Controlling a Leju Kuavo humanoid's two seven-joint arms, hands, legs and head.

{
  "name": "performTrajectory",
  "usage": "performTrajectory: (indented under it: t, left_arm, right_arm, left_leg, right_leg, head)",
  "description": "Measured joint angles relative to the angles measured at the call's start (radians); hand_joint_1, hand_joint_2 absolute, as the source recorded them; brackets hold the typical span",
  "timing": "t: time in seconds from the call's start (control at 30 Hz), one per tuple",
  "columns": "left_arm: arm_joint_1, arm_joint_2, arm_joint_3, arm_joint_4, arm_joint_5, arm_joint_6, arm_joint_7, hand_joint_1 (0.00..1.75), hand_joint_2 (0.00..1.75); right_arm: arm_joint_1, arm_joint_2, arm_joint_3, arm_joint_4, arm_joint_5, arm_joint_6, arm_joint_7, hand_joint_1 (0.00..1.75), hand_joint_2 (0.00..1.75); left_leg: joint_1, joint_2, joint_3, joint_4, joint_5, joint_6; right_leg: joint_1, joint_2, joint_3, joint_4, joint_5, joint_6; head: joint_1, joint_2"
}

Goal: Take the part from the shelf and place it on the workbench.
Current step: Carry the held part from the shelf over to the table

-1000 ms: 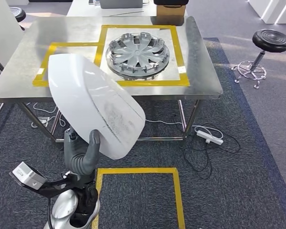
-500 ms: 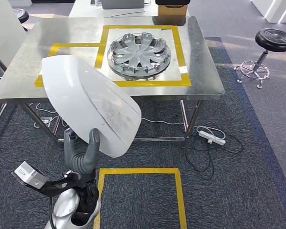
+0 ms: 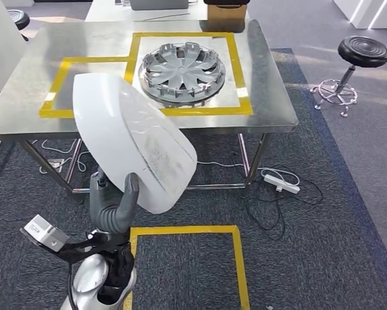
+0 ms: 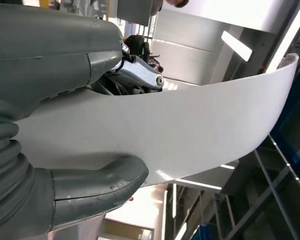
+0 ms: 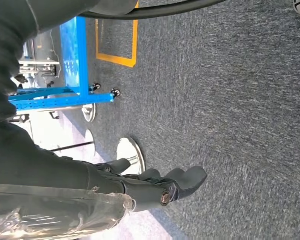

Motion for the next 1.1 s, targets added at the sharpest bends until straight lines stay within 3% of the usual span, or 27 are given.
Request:
performTrajectory:
  t: [0.07, 0.13, 0.23, 0.27, 0.3, 0.37, 0.4, 0.47, 0.5, 0.53, 0.6, 0.67, 0.73, 0.8, 0.83, 0.87, 0.93, 0.97, 1.0, 1.1]
  left_arm:
    - [-0.001, 0.000, -0.001, 0.000, 0.000, -0.010, -0.002, 1.75, 1.75]
    - [-0.003, 0.000, -0.004, 0.001, 0.002, -0.021, -0.004, 1.75, 1.75]
    - [-0.002, 0.000, -0.006, 0.002, 0.007, -0.031, -0.006, 1.75, 1.75]
    - [-0.001, 0.000, -0.006, 0.003, 0.008, -0.033, -0.006, 1.75, 1.75]
    - [0.000, 0.000, -0.005, 0.003, 0.009, -0.034, -0.006, 1.75, 1.75]
    - [0.000, 0.000, -0.005, 0.004, 0.009, -0.035, -0.006, 1.75, 1.75]
    - [0.000, 0.000, -0.005, 0.004, 0.009, -0.035, -0.006, 1.75, 1.75]
    - [0.001, 0.000, -0.005, 0.004, 0.010, -0.035, -0.006, 1.75, 1.75]
    - [0.002, -0.001, -0.005, 0.004, 0.010, -0.035, -0.006, 1.75, 1.75]
    - [0.002, -0.002, -0.005, 0.004, 0.010, -0.035, -0.006, 1.75, 1.75]
    - [0.000, -0.003, -0.006, 0.004, 0.010, -0.035, -0.006, 1.75, 1.75]
    - [-0.001, -0.002, -0.006, 0.004, 0.010, -0.035, -0.006, 1.75, 1.75]
    - [-0.001, 0.000, -0.006, 0.004, 0.010, -0.035, -0.006, 1.75, 1.75]
    - [0.001, 0.001, -0.005, 0.004, 0.010, -0.035, -0.006, 1.75, 1.75]
    - [0.001, 0.001, -0.005, 0.004, 0.010, -0.035, -0.006, 1.75, 1.75]
    - [0.002, 0.001, -0.005, 0.004, 0.011, -0.035, -0.006, 1.75, 1.75]
    - [0.003, 0.000, -0.004, 0.004, 0.016, -0.035, -0.006, 1.75, 1.75]
    - [0.004, 0.000, -0.003, 0.004, 0.018, -0.035, -0.006, 1.75, 1.75]
    - [0.006, 0.000, -0.002, 0.004, 0.020, -0.035, -0.006, 1.75, 1.75]
    - [0.007, -0.003, 0.002, 0.004, 0.021, -0.035, -0.006, 1.75, 1.75]
  right_arm:
    - [0.001, 0.000, 0.001, 0.000, 0.002, 0.001, -0.001, 0.00, 1.75]
    - [0.001, 0.000, 0.003, 0.000, 0.004, 0.003, -0.003, 0.00, 1.75]
    - [0.002, 0.000, 0.007, 0.000, 0.005, 0.004, -0.005, 0.00, 1.75]
    - [0.004, 0.000, 0.008, 0.000, 0.005, 0.004, -0.005, 0.00, 1.75]
    - [0.007, 0.000, 0.008, 0.000, 0.005, 0.004, -0.005, 0.00, 1.75]
    - [0.012, 0.000, 0.008, 0.000, 0.006, 0.004, -0.005, 0.00, 1.75]
    - [0.014, 0.000, 0.008, 0.001, 0.006, 0.004, -0.005, 0.00, 1.75]
    - [0.015, 0.001, 0.008, 0.001, 0.006, 0.005, -0.005, 0.00, 1.75]
    - [0.015, 0.001, 0.009, 0.001, 0.006, 0.006, -0.005, 0.00, 1.75]
    - [0.014, 0.001, 0.009, 0.001, 0.006, 0.006, -0.005, 0.00, 1.75]
    - [0.012, 0.001, 0.009, 0.001, 0.007, 0.006, -0.005, 0.00, 1.75]
    - [0.011, 0.001, 0.009, 0.001, 0.008, 0.006, -0.005, 0.00, 1.75]
    - [0.011, 0.001, 0.009, 0.001, 0.008, 0.006, -0.006, 0.00, 1.75]
    - [0.011, 0.001, 0.009, 0.001, 0.008, 0.006, -0.007, 0.00, 1.75]
    - [0.011, 0.001, 0.009, 0.001, 0.008, 0.006, -0.007, 0.00, 1.75]
    - [0.011, 0.001, 0.009, 0.001, 0.008, 0.006, -0.008, 0.00, 1.75]
    - [0.012, 0.001, 0.009, 0.001, 0.008, 0.006, -0.008, 0.00, 1.75]
    - [0.012, 0.001, 0.009, 0.001, 0.008, 0.006, -0.008, 0.00, 1.75]
    - [0.012, 0.001, 0.009, 0.001, 0.007, 0.006, -0.009, 0.00, 1.75]
    - [0.010, 0.001, 0.009, 0.001, 0.007, 0.006, -0.010, 0.00, 1.75]
  left_leg:
    - [0.001, -0.003, 0.007, -0.002, -0.012, 0.019]
    - [0.003, -0.004, 0.024, -0.004, -0.021, 0.033]
    - [0.001, -0.001, 0.042, -0.004, -0.031, 0.037]
    - [0.001, -0.001, 0.050, -0.004, -0.036, 0.037]
    - [0.002, -0.001, 0.061, -0.004, -0.044, 0.035]
    - [0.003, -0.002, 0.087, -0.004, -0.064, 0.030]
    - [0.003, -0.002, 0.101, -0.004, -0.076, 0.026]
    - [0.001, -0.003, 0.123, -0.007, -0.098, 0.014]
    - [0.000, -0.003, 0.133, -0.009, -0.103, 0.007]
    - [0.000, -0.003, 0.139, -0.009, -0.102, 0.000]
    - [0.000, -0.001, 0.116, 0.046, -0.076, -0.014]
    - [0.000, 0.001, 0.039, 0.160, -0.063, -0.023]
    - [0.000, 0.001, -0.046, 0.251, -0.119, -0.025]
    - [0.000, 0.001, -0.102, 0.271, -0.183, -0.023]
    - [-0.001, 0.001, -0.112, 0.248, -0.181, -0.020]
    - [-0.002, 0.001, -0.113, 0.206, -0.147, -0.017]
    - [-0.005, 0.001, -0.099, 0.089, -0.017, -0.009]
    - [-0.006, 0.001, -0.094, 0.047, 0.036, -0.005]
    - [-0.007, 0.001, -0.090, 0.023, 0.068, -0.001]
    - [-0.005, -0.001, -0.083, 0.016, 0.073, 0.013]
  right_leg:
    - [-0.003, -0.002, -0.001, 0.011, 0.001, 0.013]
    - [-0.005, -0.005, -0.027, 0.067, -0.020, 0.020]
    - [-0.005, -0.007, -0.132, 0.245, -0.084, 0.025]
    - [-0.006, -0.007, -0.162, 0.282, -0.093, 0.028]
    - [-0.006, -0.007, -0.176, 0.285, -0.089, 0.029]
    - [-0.007, -0.009, -0.152, 0.190, -0.042, 0.031]
    - [-0.008, -0.012, -0.130, 0.119, 0.002, 0.031]
    - [-0.006, -0.018, -0.096, 0.031, 0.054, 0.021]
    - [-0.004, -0.019, -0.087, 0.015, 0.063, 0.013]
    - [-0.002, -0.017, -0.078, 0.015, 0.053, 0.003]
    - [-0.005, -0.013, -0.058, 0.008, 0.044, -0.009]
    - [-0.008, -0.011, -0.034, 0.002, 0.028, -0.017]
    - [-0.008, -0.009, -0.010, 0.001, 0.009, -0.022]
    - [-0.007, -0.004, 0.016, 0.001, -0.012, -0.025]
    - [-0.007, -0.001, 0.031, 0.001, -0.023, -0.025]
    - [-0.007, 0.002, 0.045, 0.001, -0.034, -0.024]
    - [-0.005, 0.006, 0.068, 0.002, -0.058, -0.018]
    - [-0.003, 0.007, 0.074, 0.004, -0.071, -0.013]
    - [-0.001, 0.008, 0.078, 0.004, -0.082, -0.007]
    - [0.001, 0.006, 0.093, -0.001, -0.106, 0.009]
  head:
    - [0.001, 0.000]
    - [0.005, 0.000]
    - [0.008, 0.000]
    - [0.008, 0.000]
    - [0.009, 0.000]
    - [0.009, 0.000]
    - [0.010, 0.000]
    - [0.009, 0.000]
    - [0.009, 0.000]
    - [0.007, 0.000]
    - [0.005, 0.000]
    - [0.002, 0.000]
    - [0.000, 0.000]
    - [-0.001, 0.000]
    - [-0.002, 0.000]
    - [-0.002, 0.000]
    - [-0.003, 0.000]
    - [-0.003, 0.000]
    - [-0.004, 0.000]
    - [-0.004, 0.000]
